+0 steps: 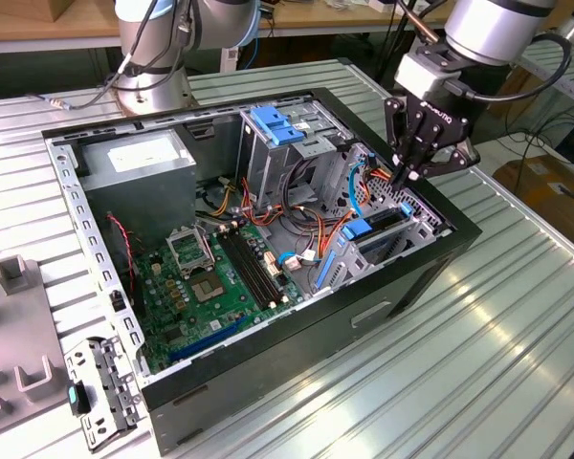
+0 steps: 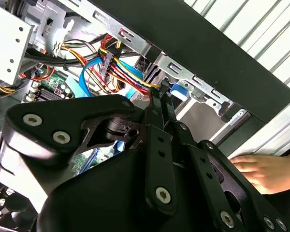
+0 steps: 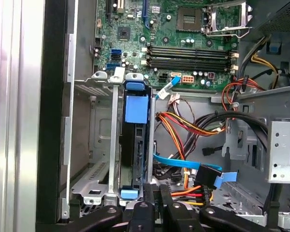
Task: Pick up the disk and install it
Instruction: 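Insert the first disk wire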
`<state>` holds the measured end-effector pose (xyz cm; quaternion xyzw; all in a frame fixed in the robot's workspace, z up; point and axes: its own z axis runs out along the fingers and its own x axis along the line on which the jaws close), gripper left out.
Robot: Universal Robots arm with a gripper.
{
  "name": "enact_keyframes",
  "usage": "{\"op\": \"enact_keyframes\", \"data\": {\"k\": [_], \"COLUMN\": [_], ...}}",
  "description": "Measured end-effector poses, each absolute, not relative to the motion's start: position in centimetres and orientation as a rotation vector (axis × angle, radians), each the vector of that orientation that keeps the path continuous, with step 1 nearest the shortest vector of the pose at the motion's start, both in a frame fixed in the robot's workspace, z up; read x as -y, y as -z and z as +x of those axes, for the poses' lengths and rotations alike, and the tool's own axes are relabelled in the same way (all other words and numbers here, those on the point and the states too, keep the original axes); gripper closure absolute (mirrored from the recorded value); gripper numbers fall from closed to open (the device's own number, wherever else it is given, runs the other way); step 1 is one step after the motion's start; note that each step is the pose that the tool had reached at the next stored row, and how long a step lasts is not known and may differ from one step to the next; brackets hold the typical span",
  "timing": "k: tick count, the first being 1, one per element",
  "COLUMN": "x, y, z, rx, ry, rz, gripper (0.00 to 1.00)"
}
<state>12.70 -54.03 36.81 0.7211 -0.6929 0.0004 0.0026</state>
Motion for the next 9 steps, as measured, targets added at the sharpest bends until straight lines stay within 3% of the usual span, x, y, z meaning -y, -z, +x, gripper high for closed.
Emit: {"op": "enact_keyframes", "data": {"k": [9], "x": [55.0], "y": [-36.0], "z": [11.0], "rx": [2.179], "ry": [-0.015], "rz": [2.268], "gripper": [0.84]}}
